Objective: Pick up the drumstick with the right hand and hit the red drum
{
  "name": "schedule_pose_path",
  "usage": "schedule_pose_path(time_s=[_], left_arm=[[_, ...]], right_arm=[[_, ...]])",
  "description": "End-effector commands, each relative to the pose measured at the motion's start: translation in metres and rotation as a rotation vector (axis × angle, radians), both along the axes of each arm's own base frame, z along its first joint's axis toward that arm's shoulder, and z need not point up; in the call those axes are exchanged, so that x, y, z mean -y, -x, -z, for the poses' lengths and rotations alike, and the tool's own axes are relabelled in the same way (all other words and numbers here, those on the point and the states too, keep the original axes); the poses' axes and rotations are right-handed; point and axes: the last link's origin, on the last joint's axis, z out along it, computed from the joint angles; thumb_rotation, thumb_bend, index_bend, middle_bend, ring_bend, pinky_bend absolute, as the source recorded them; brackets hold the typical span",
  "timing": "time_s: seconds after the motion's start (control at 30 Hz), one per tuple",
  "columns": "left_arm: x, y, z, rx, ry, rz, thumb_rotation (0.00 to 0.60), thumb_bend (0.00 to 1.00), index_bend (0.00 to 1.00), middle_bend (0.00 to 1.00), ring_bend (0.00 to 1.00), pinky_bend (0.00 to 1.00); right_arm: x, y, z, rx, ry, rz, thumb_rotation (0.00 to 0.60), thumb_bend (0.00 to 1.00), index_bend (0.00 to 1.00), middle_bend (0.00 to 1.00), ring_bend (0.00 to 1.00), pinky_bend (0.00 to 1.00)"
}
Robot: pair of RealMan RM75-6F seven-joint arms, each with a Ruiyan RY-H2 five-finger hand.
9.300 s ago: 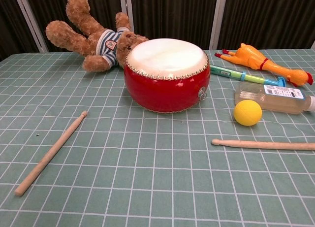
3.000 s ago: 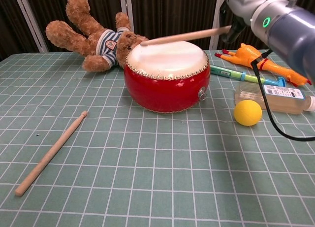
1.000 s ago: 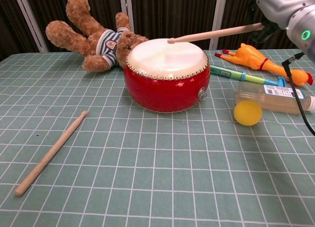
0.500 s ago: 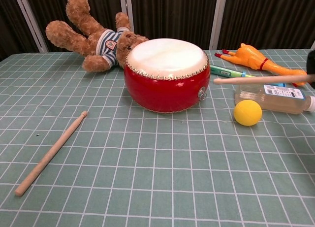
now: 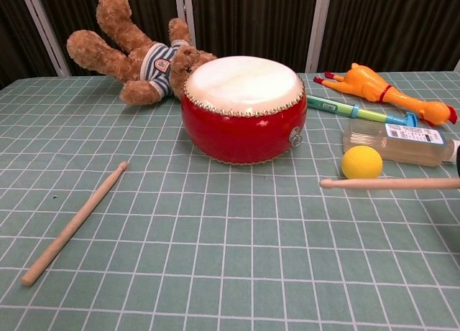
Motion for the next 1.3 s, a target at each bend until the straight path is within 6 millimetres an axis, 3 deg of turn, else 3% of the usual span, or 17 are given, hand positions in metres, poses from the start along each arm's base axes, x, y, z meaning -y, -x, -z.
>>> schedule_pose_path(time_s=[0.03,0.2,0.57,0.87,0.97,1.1,1.23,1.3], left_arm=[[0.0,0.0,0.0,0.002,-0.002,0.001,0.6,0.02,0.0,0.0,0.0,0.0],[0.001,0.0,-0.001,0.007,-0.009,0.002,0.6,0.02,0.0,0.0,0.0,0.0],[0.002,-0.001,-0.001,0.013,-0.009,0.005,0.6,0.02,0.0,0.0,0.0,0.0],[0.002,0.0,0.0,0.008,-0.008,0.006,0.6,0.02,0.0,0.0,0.0,0.0],[0.002,0.0,0.0,0.006,-0.01,0.007,0.6,0.02,0.0,0.0,0.0,0.0],[0.002,-0.001,-0.001,0.002,-0.013,0.012,0.6,0.02,0.0,0.0,0.0,0.0],[0.002,-0.001,-0.001,-0.004,-0.02,0.021,0.6,0.02,0.0,0.0,0.0,0.0],[0.002,0.0,0.0,-0.007,-0.022,0.022,0.6,0.02,0.0,0.0,0.0,0.0]], right_arm=[[-0.006,-0.001,0.008,-0.001,-0.031,0.008,0.6,0.58,0.83,1.0,1.0,1.0],[-0.012,-0.003,0.018,-0.017,-0.062,0.012,0.6,0.58,0.72,1.0,1.0,1.0],[-0.013,0.002,0.024,-0.042,-0.089,0.056,0.6,0.58,0.34,1.0,1.0,1.0],[-0.012,0.003,0.016,-0.049,-0.076,0.05,0.6,0.56,0.26,0.97,1.0,0.94],[-0.01,0.0,0.004,-0.041,-0.042,0.027,0.6,0.56,0.22,0.86,0.92,0.9],[-0.008,-0.004,-0.029,-0.009,0.05,-0.038,0.6,0.56,0.14,0.64,0.73,0.77],[-0.013,0.001,-0.066,0.051,0.132,-0.096,0.6,0.48,0.01,0.32,0.39,0.5],[-0.018,0.009,-0.081,0.063,0.157,-0.119,0.6,0.43,0.0,0.19,0.24,0.37]])
